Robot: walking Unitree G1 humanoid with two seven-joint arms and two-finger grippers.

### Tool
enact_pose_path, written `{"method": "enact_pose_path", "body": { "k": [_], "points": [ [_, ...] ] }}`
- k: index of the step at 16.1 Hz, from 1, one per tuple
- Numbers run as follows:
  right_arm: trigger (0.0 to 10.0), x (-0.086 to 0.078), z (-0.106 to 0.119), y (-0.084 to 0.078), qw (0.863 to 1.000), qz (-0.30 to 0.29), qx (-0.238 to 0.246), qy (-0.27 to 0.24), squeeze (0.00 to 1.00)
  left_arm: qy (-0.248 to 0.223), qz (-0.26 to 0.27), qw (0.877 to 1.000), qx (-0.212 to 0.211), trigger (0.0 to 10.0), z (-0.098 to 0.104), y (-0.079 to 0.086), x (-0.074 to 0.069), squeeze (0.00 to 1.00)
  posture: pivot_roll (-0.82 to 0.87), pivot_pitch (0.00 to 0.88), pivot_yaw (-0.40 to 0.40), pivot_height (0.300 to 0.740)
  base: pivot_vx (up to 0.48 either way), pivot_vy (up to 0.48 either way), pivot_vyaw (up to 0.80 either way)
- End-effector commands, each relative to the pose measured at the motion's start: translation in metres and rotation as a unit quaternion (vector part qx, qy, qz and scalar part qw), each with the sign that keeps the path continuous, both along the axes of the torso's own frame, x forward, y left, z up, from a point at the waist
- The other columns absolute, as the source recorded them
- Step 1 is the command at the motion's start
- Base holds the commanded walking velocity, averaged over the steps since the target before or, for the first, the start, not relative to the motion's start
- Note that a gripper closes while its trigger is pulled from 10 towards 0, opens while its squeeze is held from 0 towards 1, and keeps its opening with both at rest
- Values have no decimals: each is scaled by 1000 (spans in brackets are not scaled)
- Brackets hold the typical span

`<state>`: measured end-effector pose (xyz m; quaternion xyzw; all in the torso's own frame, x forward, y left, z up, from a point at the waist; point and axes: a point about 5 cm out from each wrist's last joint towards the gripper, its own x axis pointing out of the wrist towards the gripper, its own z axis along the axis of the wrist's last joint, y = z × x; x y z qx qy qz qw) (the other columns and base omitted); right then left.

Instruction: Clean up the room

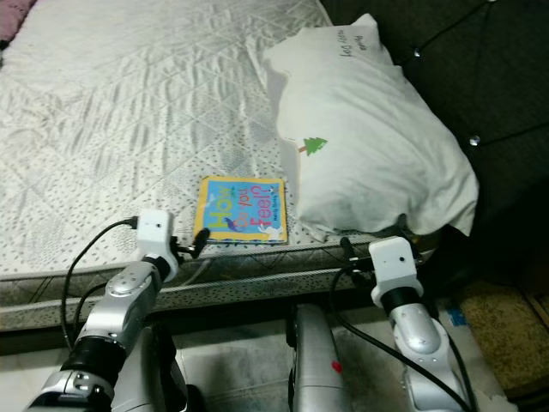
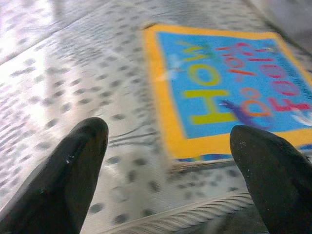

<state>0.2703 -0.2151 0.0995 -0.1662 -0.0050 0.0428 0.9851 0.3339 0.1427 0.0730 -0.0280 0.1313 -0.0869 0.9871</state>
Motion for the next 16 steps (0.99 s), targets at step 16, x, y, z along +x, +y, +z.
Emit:
{"method": "enact_pose_path", "body": {
  "k": [16],
  "points": [
    [10000,-9,1,-7,1000,-14,-4,0,0,85,-34,996,17,10000,-18,-15,15,0,-248,191,6,549,0,0,0]
  ]
}}
